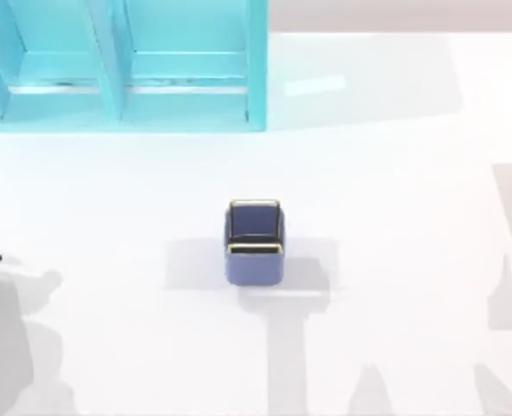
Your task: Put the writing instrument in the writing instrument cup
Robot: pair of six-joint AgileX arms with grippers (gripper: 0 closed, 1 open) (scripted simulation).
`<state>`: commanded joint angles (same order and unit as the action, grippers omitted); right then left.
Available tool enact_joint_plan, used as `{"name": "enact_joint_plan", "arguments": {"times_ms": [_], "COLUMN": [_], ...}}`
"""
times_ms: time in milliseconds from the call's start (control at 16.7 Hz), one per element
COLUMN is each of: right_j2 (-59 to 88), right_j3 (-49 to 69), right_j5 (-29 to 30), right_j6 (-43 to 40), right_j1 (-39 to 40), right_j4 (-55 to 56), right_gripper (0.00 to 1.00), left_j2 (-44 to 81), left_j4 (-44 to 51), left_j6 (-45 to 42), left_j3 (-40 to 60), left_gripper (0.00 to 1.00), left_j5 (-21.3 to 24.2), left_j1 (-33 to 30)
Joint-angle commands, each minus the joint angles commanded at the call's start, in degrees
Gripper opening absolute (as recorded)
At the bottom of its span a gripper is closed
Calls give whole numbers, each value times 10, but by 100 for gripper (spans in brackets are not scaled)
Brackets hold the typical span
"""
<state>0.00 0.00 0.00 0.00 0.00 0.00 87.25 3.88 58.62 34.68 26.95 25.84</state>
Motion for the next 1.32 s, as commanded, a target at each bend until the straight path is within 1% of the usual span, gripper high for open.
{"name": "enact_joint_plan", "arguments": {"times_ms": [360, 480, 600, 720, 1080, 1200, 1320], "right_j2": [0, 0, 0, 0, 0, 0, 0], "right_j3": [0, 0, 0, 0, 0, 0, 0], "right_j5": [0, 0, 0, 0, 0, 0, 0], "right_j6": [0, 0, 0, 0, 0, 0, 0], "right_j1": [0, 0, 0, 0, 0, 0, 0], "right_j4": [0, 0, 0, 0, 0, 0, 0], "right_gripper": [100, 100, 100, 100, 100, 100, 100], "left_j2": [-242, -309, -355, -378, -379, -369, -344], "left_j4": [299, 370, 419, 443, 445, 436, 415], "left_j6": [-84, -109, -127, -137, -139, -145, -159], "left_j3": [17, 18, 18, 17, 16, 19, 28], "left_gripper": [0, 0, 0, 0, 0, 0, 0], "left_j5": [48, 60, 69, 74, 73, 57, 16], "left_j1": [87, 111, 129, 139, 138, 128, 102]}}
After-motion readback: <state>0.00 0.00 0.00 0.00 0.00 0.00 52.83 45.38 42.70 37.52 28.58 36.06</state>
